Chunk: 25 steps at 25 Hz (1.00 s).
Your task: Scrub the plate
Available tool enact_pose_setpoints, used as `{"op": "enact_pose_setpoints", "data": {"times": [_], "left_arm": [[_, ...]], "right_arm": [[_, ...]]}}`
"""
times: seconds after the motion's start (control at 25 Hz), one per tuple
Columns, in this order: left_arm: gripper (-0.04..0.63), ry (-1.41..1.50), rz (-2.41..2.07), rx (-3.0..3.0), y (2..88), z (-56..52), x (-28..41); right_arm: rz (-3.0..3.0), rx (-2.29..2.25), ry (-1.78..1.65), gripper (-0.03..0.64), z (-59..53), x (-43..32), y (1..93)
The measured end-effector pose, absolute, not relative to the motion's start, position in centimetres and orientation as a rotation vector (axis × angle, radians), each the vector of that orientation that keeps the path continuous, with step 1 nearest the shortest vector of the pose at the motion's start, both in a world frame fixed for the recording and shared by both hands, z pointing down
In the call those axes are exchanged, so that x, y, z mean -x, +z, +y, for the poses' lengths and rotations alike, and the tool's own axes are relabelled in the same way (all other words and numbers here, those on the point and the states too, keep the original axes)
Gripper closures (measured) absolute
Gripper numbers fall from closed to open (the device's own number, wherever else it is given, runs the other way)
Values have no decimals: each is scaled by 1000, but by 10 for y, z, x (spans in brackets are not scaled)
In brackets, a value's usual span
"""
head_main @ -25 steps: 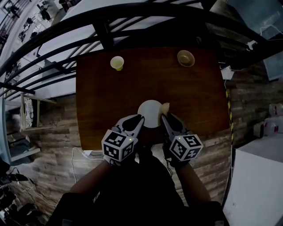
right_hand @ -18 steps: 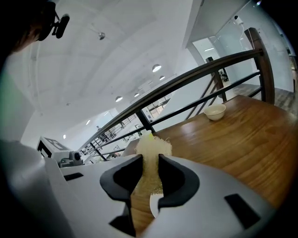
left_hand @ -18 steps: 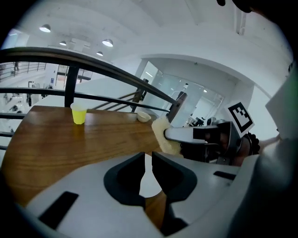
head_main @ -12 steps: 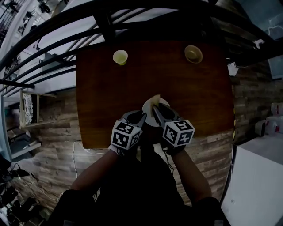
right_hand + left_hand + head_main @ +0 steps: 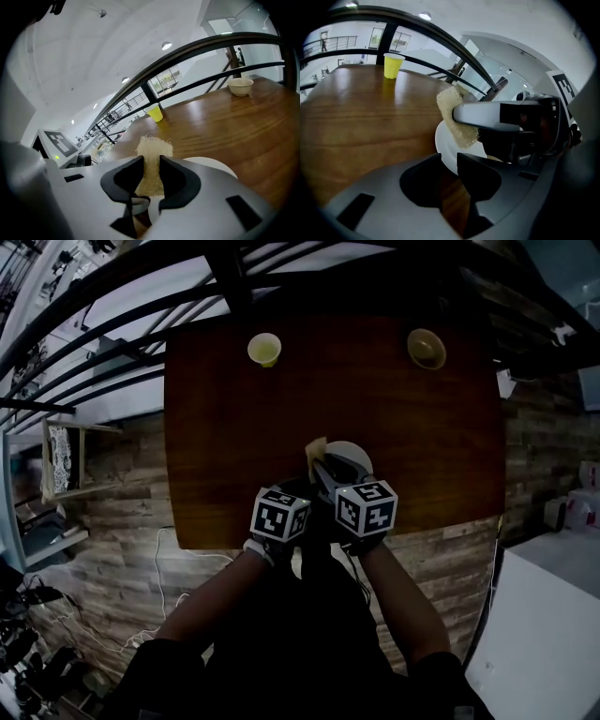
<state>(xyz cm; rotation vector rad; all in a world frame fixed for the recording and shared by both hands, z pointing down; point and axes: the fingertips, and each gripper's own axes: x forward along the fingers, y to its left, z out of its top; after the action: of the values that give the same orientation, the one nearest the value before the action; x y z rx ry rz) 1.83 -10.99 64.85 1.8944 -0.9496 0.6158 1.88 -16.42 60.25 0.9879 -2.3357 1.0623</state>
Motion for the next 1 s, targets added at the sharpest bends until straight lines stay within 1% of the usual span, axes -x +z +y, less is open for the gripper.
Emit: {"op": "enact_pose_setpoints", "data": {"times": [0.24,0.44,1.0], "left_arm": [[489,571,-941,-1790,663,-103,-17],[491,537,-964,-1748,665,-103,-15],[491,545,-1014,-1737,665,-101,-16]], "right_arm": [[-2330,-943,1051,500,-161,-10,611],[-2310,-980,1042,500,-165,-19,617],[-2241,-1162,1039,500,-175,-90,622]]}}
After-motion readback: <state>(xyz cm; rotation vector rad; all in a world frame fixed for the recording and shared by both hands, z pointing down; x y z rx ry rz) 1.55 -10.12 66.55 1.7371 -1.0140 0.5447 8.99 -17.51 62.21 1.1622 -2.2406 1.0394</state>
